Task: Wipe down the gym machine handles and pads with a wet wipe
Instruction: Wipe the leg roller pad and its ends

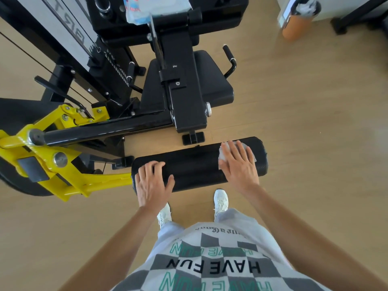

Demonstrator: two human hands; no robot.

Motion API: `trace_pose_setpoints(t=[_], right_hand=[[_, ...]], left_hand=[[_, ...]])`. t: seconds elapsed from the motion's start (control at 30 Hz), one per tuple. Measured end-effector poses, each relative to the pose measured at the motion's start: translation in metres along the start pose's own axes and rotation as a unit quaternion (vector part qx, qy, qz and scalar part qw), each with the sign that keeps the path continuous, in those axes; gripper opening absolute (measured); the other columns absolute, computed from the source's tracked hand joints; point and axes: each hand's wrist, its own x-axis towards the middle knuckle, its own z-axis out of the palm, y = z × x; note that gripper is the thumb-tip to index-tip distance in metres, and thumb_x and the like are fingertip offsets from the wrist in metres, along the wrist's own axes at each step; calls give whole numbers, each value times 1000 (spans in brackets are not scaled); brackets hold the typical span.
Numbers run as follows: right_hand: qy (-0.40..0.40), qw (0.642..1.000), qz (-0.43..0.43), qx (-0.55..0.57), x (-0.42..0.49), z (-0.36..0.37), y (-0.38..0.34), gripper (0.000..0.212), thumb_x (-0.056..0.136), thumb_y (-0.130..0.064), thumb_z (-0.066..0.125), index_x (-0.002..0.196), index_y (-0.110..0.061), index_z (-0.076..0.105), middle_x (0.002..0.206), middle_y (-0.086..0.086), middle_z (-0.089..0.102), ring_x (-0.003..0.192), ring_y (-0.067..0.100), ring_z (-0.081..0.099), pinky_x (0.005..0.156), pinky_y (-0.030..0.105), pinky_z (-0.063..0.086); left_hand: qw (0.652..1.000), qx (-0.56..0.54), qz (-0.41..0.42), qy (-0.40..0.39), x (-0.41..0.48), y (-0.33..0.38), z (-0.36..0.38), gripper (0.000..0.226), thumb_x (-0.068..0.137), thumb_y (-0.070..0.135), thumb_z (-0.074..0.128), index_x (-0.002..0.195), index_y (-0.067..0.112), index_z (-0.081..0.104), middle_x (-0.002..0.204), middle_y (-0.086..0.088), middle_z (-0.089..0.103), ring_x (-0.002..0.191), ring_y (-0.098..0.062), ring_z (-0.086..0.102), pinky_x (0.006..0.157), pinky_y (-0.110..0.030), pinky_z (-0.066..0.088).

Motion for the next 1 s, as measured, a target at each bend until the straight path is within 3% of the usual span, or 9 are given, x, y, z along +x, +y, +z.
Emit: trace_pose_setpoints(t=[0.13, 0.27, 0.5, 0.63, 0.77, 1.0], right_hand=[[18, 996, 83, 4, -1, -10, 37, 56, 104, -43, 20, 154, -21, 31, 161, 5, 33, 152, 29, 20, 123, 51, 17], [14, 994, 106, 12, 6, -10, 33, 59, 102, -42, 15, 154, -18, 32, 162, 6, 31, 154, 31, 15, 123, 55, 11], [-14, 1000, -1, 7, 2, 2, -31, 59, 105, -41, 10, 157, -20, 29, 165, 2, 30, 155, 32, 15, 125, 56, 11], [-40, 997, -63, -12, 1, 15, -54, 55, 107, -40, 26, 159, -22, 24, 166, 3, 26, 156, 32, 12, 125, 58, 13], [-28, 993, -115, -22, 1, 9, -37, 54, 108, -39, 29, 159, -25, 22, 165, 1, 27, 155, 26, 17, 126, 51, 16], [16, 999, 33, 0, 6, -6, 20, 57, 106, -46, 18, 155, -18, 27, 161, 10, 33, 152, 30, 21, 125, 50, 15]], left_hand=[[998, 38, 1, -54, 5, -4, 8, 67, 98, 54, 45, 155, 21, 38, 159, -11, 39, 147, -36, 33, 119, -53, 26], [996, 29, -9, -86, 3, -3, 10, 72, 98, 58, 26, 159, 20, 32, 165, -12, 32, 153, -37, 23, 125, -55, 15], [995, 46, 18, -88, -27, -6, 5, 76, 93, 47, 54, 159, 17, 31, 165, -16, 30, 152, -42, 24, 122, -58, 24], [995, 44, 12, -91, -39, -6, 1, 76, 87, 37, 69, 155, 18, 40, 158, -15, 40, 147, -41, 33, 115, -57, 36], [995, 41, 7, -91, -39, -8, -1, 76, 83, 33, 74, 152, 20, 46, 153, -12, 46, 143, -39, 38, 108, -56, 43], [996, 27, 0, -83, -39, -6, 0, 77, 81, 29, 77, 151, 20, 47, 153, -12, 47, 143, -38, 39, 107, -56, 43]])
